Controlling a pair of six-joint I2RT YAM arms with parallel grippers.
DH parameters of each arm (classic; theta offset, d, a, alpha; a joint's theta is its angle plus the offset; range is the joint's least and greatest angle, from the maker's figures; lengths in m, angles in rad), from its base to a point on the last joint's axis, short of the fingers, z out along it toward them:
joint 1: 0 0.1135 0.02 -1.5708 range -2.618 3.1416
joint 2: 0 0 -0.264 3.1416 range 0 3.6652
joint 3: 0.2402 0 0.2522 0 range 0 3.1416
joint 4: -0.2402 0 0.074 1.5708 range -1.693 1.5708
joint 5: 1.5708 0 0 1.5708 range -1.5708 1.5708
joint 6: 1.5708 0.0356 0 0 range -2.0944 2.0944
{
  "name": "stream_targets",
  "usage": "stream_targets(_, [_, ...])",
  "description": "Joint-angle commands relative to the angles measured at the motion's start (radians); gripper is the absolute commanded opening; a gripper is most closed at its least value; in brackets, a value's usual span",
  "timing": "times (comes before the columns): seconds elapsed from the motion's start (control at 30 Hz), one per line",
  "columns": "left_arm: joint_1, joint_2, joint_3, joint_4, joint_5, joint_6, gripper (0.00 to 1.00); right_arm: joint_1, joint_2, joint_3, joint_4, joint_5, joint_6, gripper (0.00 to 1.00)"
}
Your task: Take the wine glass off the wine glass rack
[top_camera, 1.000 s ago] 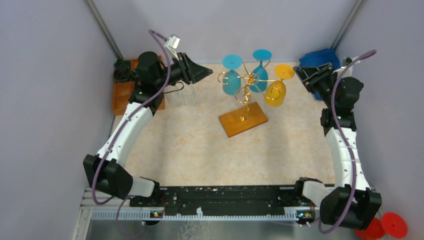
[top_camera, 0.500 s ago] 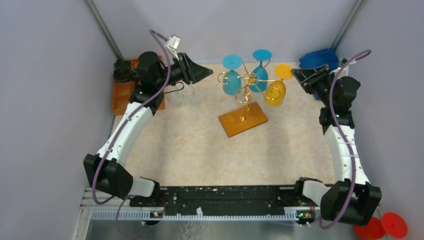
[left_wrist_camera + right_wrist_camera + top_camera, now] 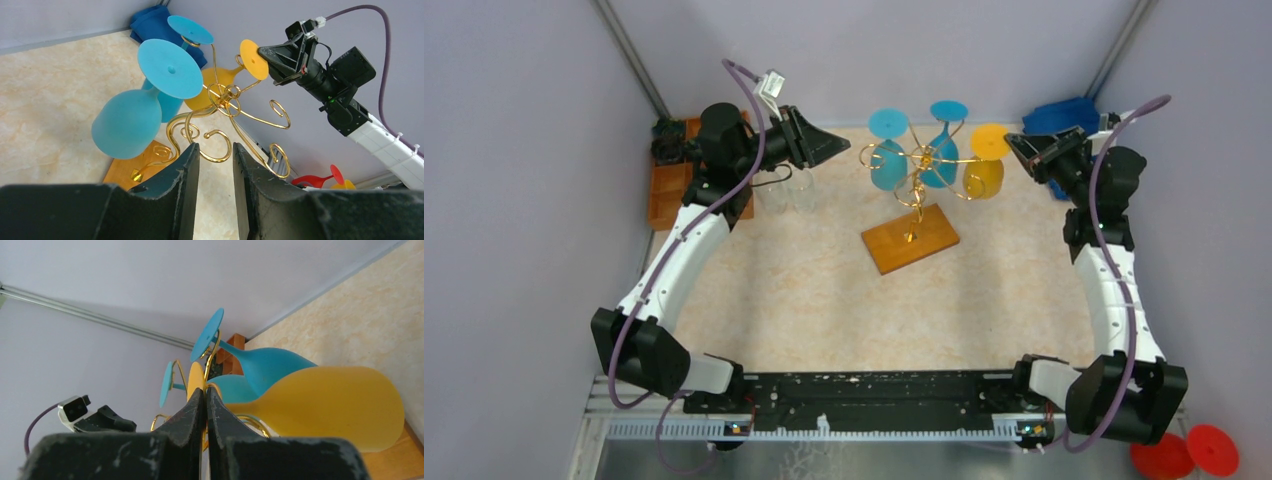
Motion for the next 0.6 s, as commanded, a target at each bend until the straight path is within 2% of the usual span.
stream_targets(0.0, [0.004,-0.013,0.014,0.015,0.022,-0.003,0.37,-0.009,-0.003,0.09,-0.083,0.012,0.061,0.0])
stream_targets(0.2, [0.004,-0.013,0.016,0.01,0.028,-0.001,0.35,-0.009,0.019,0.171,-0.218,0.024,0.109,0.0])
stream_targets(0.57, [0.004,-0.011,0.021,0.002,0.023,0.009,0.33,-0.008,0.008,0.173,-0.278,-0.04,0.108,0.0])
